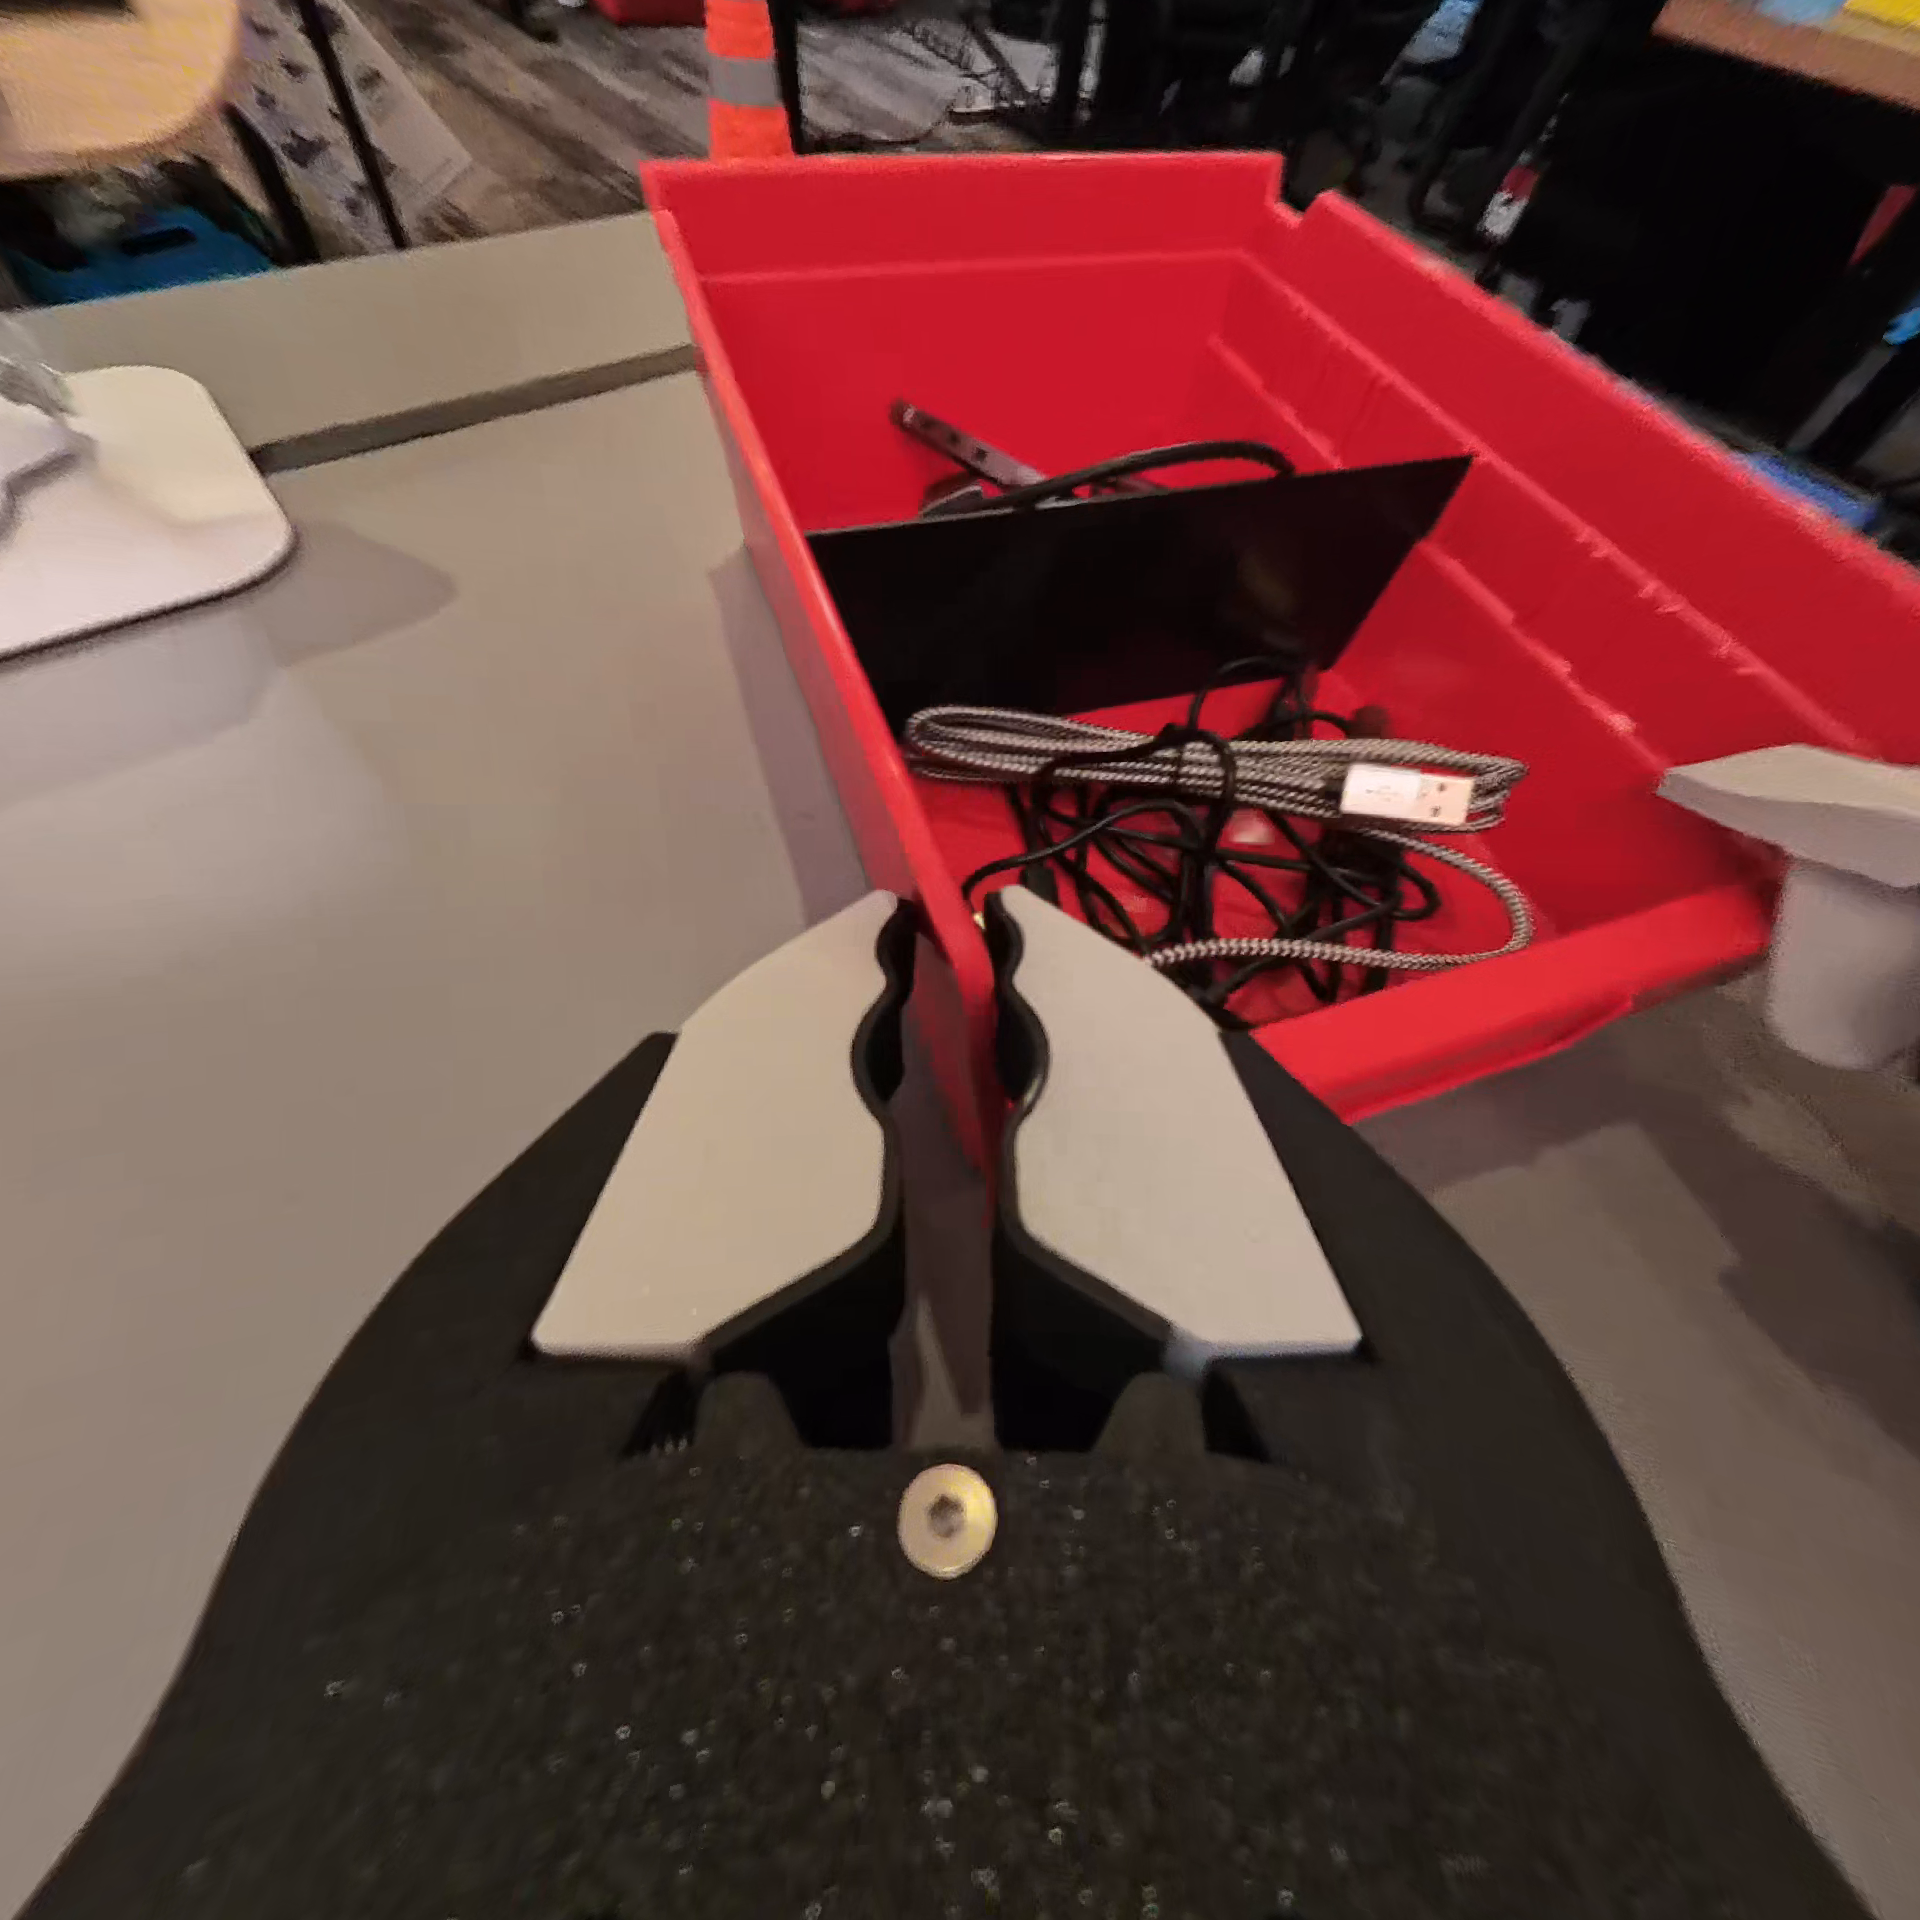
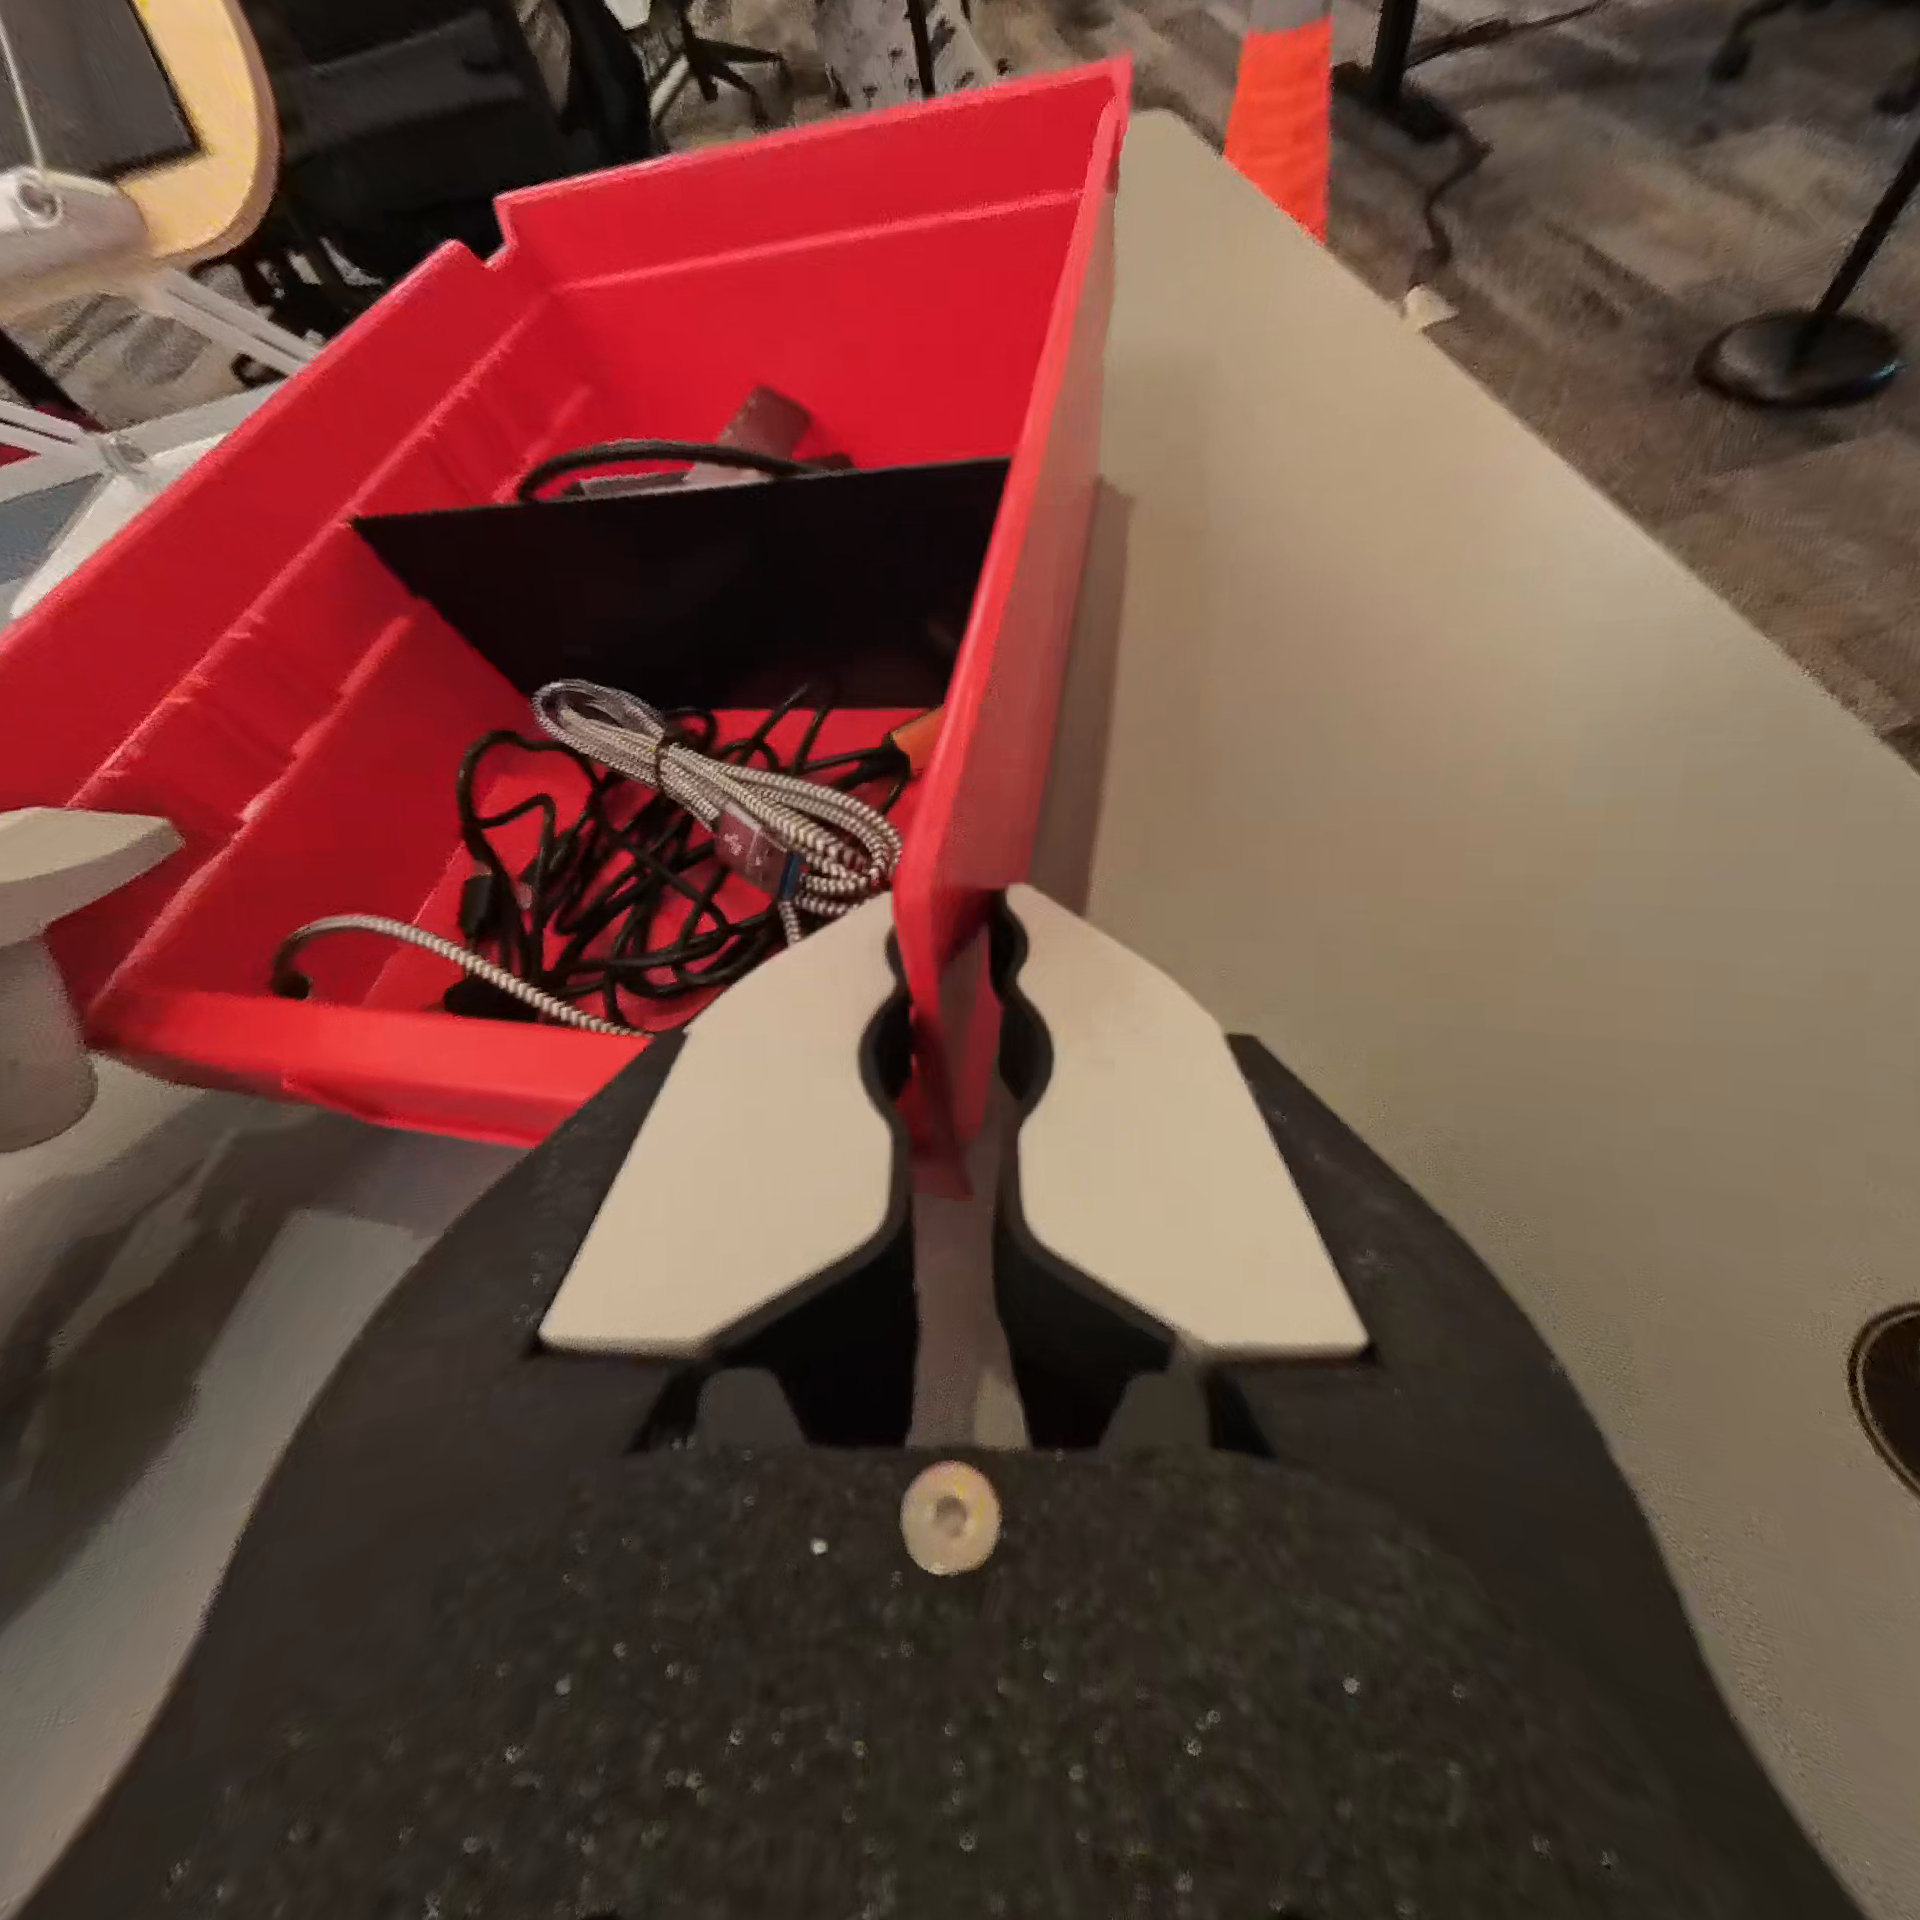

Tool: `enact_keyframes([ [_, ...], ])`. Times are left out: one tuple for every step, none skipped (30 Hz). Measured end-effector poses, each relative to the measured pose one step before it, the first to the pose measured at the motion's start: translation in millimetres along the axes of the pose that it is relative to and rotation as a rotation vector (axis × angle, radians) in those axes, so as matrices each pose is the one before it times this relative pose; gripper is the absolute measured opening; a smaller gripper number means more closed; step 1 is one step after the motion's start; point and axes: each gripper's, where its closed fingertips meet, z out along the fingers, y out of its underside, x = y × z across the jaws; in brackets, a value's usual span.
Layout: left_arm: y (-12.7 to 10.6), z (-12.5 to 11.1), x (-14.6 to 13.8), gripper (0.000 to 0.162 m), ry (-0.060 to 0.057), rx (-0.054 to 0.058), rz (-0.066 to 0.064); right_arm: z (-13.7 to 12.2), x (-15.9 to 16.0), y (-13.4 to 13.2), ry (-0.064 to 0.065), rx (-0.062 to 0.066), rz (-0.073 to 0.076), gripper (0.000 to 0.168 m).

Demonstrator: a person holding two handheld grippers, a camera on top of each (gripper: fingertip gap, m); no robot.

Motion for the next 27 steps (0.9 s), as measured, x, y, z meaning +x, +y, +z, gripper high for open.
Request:
enact_keyframes([
  [-0.82,-0.81,-1.69,0.011,-0.0169,-0.0028,0.0258,-0.88,-0.50,0.98,0.0090,-0.0160,-0.0194,0.011],
  [-1.70,-2.82,-1.59,0.010,-0.0097,0.0039,0.0048,-2.69,-1.53,-0.94,0.0214,0.0011,-0.0377,0.010],
  [-1.20,-4.63,-3.11,0.008,-0.0153,0.0094,-0.0083,-4.53,-5.75,-2.04,-0.0035,0.0049,-0.0010,0.009],
  [-0.25,-5.85,-4.66,0.007,-0.0156,0.0056,-0.0108,-4.70,-7.09,-2.35,-0.0075,0.0151,0.0155,0.010],
  [0.78,-7.17,-5.30,0.006,-0.0095,-0.0009,-0.0150,-4.20,-7.35,-1.83,0.0007,0.0176,0.0070,0.010],
  [0.56,-8.47,-7.01,0.006,-0.0126,0.0088,-0.0105,-3.89,-9.78,-1.68,-0.0029,0.0177,-0.0043,0.010],
  [-0.08,-10.01,-8.29,0.006,-0.0138,0.0152,-0.0055,-3.61,-11.21,-1.94,-0.0049,0.0173,-0.0114,0.009],
  [-0.69,-11.48,-9.63,0.006,-0.0172,0.0179,-0.0024,-3.69,-12.93,-3.10,-0.0108,0.0204,-0.0158,0.009],
  [-1.32,-12.76,-11.32,0.005,-0.0203,0.0204,-0.0030,-3.23,-14.74,-3.89,-0.0163,0.0222,-0.0163,0.008],
  [-1.48,-13.45,-13.03,0.005,-0.0244,0.0197,-0.0018,-2.31,-16.39,-3.89,-0.0229,0.0199,-0.0168,0.008],
  [-1.15,-13.63,-14.53,0.005,-0.0295,0.0149,0.0020,-0.71,-17.66,-2.73,-0.0266,0.0128,-0.0138,0.008],
  [-0.20,-13.54,-15.58,0.005,-0.0317,0.0088,0.0020,0.66,-18.54,-1.28,-0.0308,0.0061,-0.0074,0.008],
  [1.23,-12.55,-16.14,0.005,-0.0318,0.0023,-0.0002,1.91,-18.69,0.45,-0.0331,0.0009,-0.0036,0.008],
  [3.06,-11.25,-16.15,0.005,-0.0315,-0.0032,-0.0001,3.23,-18.20,2.12,-0.0308,-0.0052,-0.0087,0.008],
  [4.40,-9.76,-15.97,0.005,-0.0290,-0.0050,-0.0035,4.20,-17.81,3.40,-0.0312,-0.0106,-0.0076,0.008],
  [5.76,-7.95,-15.22,0.005,-0.0250,-0.0064,-0.0081,5.16,-16.48,4.25,-0.0278,-0.0157,-0.0053,0.008],
  [7.16,-5.60,-14.11,0.006,-0.0201,-0.0087,-0.0121,5.58,-14.82,3.95,-0.0192,-0.0156,-0.0093,0.008],
  [7.70,-3.49,-13.21,0.006,-0.0141,-0.0079,-0.0192,5.59,-13.37,3.63,-0.0154,-0.0136,-0.0121,0.008],
  [7.77,-1.85,-12.05,0.006,-0.0081,-0.0065,-0.0206,5.76,-11.95,3.79,-0.0140,-0.0105,-0.0115,0.008],
  [7.61,-0.39,-10.60,0.006,-0.0046,-0.0080,-0.0138,5.79,-10.09,4.44,-0.0122,-0.0104,-0.0135,0.009],
  [7.71,0.78,-8.86,0.006,-0.0008,-0.0120,-0.0094,5.46,-7.65,5.53,-0.0065,-0.0142,-0.0187,0.009],
  [6.50,1.32,-6.62,0.006,0.0032,-0.0130,-0.0064,4.78,-6.07,6.34,-0.0067,-0.0199,-0.0199,0.009],
  [3.36,0.86,-3.53,0.006,0.0099,-0.0040,0.0070,4.37,-3.73,7.64,-0.0027,-0.0274,-0.0158,0.010],
  [0.47,-0.05,-0.95,0.008,0.0154,0.0003,0.0176,2.72,-0.33,4.39,0.0132,-0.0031,-0.0099,0.009],
  [0.03,-1.16,-1.41,0.009,0.0066,-0.0056,0.0079,0.17,-2.38,-0.05,-0.0149,0.0068,-0.0090,0.009],
  [0.05,-1.41,-0.70,0.009,0.0098,-0.0014,-0.0019,-0.62,-2.35,0.01,-0.0238,-0.0063,-0.0091,0.010],
  [-0.32,-2.08,0.45,0.010,0.0191,0.0033,-0.0154,-0.07,-1.23,0.62,-0.0196,-0.0098,-0.0040,0.011],
])
